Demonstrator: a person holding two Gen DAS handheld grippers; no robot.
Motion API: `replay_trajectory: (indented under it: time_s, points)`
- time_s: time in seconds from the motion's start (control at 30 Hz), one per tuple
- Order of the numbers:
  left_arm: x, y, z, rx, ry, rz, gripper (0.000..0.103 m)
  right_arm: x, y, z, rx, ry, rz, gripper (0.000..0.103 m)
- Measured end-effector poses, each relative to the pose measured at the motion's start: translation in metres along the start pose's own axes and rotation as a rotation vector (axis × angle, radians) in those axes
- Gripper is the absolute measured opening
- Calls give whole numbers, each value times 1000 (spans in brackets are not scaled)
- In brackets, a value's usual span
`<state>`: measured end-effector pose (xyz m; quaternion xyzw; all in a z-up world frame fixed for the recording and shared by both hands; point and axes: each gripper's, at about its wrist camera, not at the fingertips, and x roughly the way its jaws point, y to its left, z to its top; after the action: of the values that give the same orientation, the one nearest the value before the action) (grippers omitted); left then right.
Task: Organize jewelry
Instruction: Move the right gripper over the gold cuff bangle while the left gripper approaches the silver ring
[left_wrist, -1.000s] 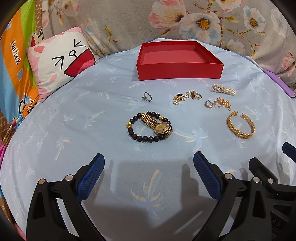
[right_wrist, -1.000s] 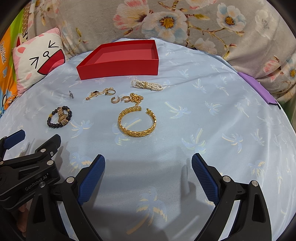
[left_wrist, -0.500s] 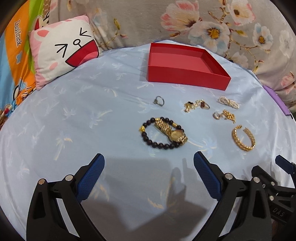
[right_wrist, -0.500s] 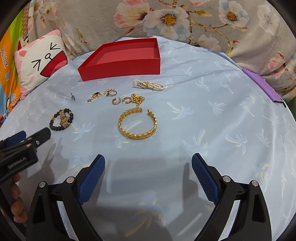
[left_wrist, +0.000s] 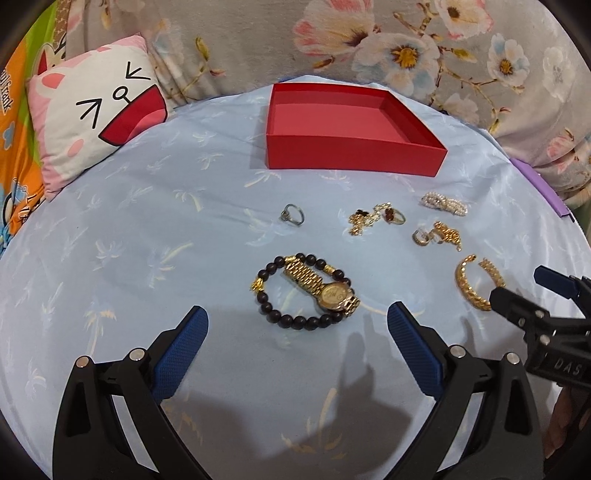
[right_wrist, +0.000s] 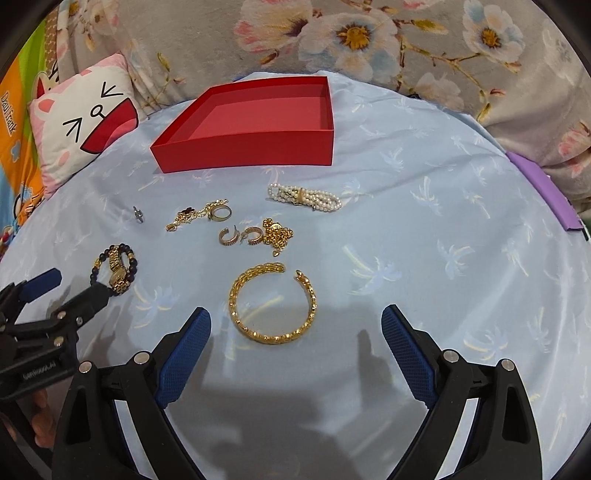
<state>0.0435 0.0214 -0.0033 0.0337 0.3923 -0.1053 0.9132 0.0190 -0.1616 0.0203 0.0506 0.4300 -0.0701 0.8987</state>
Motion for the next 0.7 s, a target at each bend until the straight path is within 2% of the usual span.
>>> replay_trajectory:
  time_s: [0.27, 0.6, 0.7]
  points:
    - [6, 5, -2, -14, 8, -18, 95, 21, 5, -1, -7, 47, 5, 76]
    - [14, 12, -3, -50, 41, -47, 95, 22, 12, 0, -39, 19, 10, 56]
    - [15, 12, -3, -53, 47, -50, 95, 22, 12, -1, -38, 17, 12, 56]
